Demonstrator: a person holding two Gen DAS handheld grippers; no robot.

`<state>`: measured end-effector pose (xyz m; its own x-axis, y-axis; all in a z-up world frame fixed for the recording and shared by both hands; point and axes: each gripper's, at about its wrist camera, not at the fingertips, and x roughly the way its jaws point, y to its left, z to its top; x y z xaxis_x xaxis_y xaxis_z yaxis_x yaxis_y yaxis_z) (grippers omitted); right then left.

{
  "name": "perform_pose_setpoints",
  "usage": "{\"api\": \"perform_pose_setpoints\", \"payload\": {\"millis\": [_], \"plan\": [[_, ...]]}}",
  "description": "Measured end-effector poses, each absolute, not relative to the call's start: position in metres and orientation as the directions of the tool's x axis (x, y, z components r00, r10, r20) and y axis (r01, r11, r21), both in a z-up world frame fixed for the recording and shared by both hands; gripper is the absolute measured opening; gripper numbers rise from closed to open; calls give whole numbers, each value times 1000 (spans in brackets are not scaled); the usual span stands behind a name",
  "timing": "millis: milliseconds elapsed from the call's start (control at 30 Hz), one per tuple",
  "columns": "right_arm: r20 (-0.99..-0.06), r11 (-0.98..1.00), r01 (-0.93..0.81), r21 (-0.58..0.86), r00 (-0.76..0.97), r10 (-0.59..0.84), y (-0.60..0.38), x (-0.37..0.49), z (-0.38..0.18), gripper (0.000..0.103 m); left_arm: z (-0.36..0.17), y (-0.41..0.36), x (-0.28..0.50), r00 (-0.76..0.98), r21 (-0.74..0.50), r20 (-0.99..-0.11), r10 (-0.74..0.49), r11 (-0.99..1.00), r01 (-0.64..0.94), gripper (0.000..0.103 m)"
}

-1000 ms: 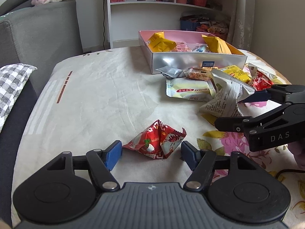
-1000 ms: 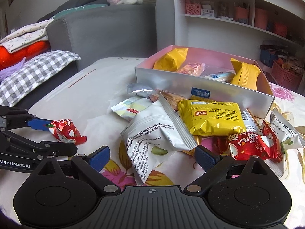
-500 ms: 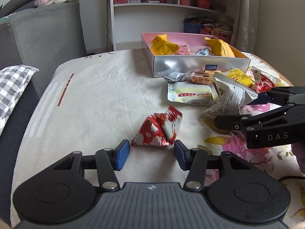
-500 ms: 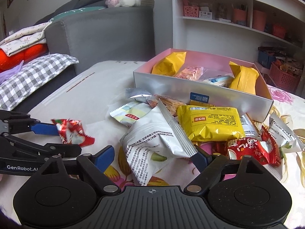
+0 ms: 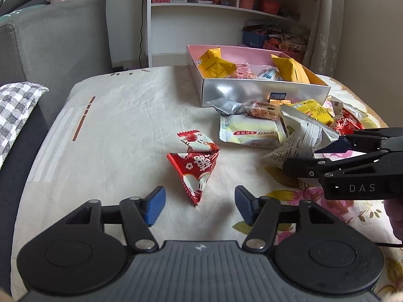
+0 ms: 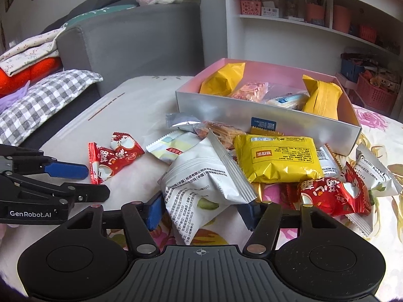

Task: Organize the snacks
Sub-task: 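Grasp the red-white candy with the left tool while the right tool grasps a white paper snack bag, then lift both held snacks toward the pink box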

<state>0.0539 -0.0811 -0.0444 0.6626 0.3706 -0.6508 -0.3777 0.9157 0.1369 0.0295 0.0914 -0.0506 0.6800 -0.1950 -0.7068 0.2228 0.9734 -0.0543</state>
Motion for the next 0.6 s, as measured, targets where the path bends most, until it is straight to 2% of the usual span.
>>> {"api": "perform_pose_setpoints", "payload": {"millis": [200,333,400,467,600], "plan": [[-636,911,-376,169,665,392,-84,56,-35,61,-49,88,45,688,-80,-697,-202,975,205,64],[-632,910,-372,180,665,397,-86,58,-34,61,-52,86,54,682,-100,-702,-206,976,192,49],[-633,912,-367,184,666,396,-88,59,-33,61,-53,84,56,678,-97,-706,-203,977,192,45],[-632,912,-364,190,665,398,-88,60,-33,61,-54,82,57,680,-77,-708,-191,978,195,33],[-627,910,-369,191,667,403,-89,60,-30,61,-52,79,57,681,-50,-712,-171,980,194,27]]}}
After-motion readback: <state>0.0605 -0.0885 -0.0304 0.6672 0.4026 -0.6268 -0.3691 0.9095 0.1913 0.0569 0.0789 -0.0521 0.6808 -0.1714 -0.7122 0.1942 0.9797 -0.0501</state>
